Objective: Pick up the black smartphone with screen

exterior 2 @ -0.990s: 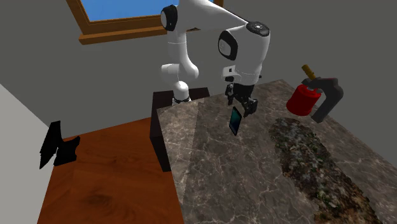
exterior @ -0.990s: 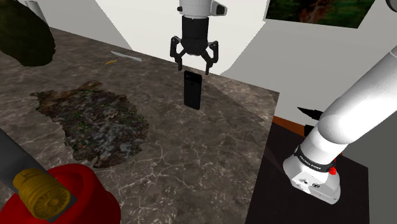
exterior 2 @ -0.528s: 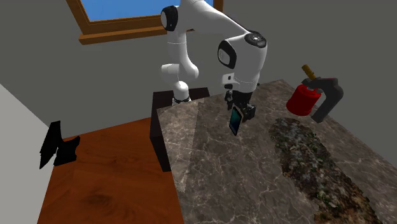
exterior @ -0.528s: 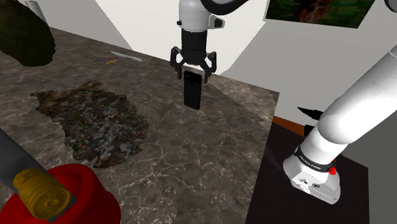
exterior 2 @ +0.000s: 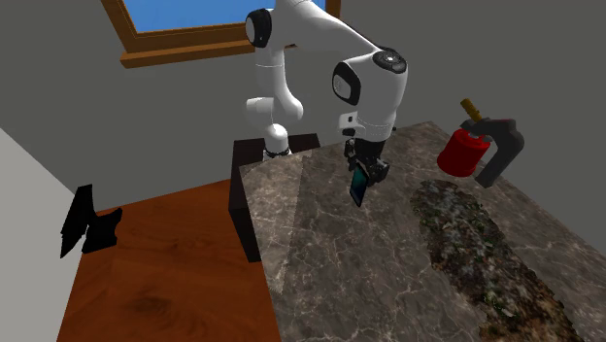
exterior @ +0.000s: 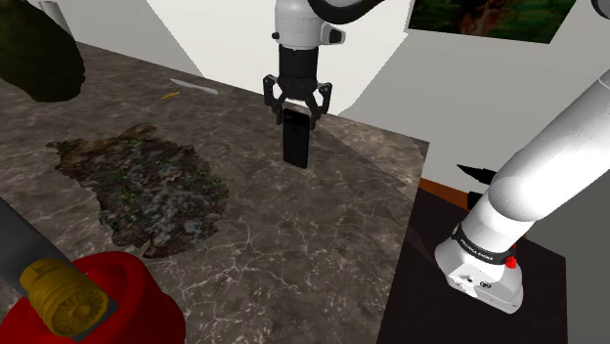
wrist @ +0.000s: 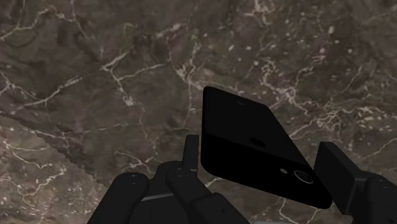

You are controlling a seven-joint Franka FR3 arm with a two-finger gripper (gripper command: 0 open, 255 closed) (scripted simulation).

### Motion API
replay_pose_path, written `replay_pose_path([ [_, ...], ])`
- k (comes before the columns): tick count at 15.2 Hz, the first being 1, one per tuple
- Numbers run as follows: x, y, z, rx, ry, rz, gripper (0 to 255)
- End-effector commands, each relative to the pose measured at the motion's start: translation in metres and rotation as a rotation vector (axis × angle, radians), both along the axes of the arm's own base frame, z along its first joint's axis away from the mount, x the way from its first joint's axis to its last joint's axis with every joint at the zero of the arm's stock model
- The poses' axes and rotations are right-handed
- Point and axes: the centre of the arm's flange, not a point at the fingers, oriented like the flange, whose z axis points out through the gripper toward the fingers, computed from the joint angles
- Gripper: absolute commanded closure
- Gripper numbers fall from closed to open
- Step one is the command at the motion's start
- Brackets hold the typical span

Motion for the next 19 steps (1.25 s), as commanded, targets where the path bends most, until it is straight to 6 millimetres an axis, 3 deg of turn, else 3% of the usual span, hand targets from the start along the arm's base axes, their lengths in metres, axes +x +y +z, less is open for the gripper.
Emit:
replay_pose_path([
  [1, 0.0, 0.0, -0.001, 0.0, 0.002, 0.0, 255],
  [17, 0.0, 0.0, 0.079, 0.0, 0.002, 0.0, 255],
  [19, 0.0, 0.0, 0.079, 0.0, 0.002, 0.0, 255],
])
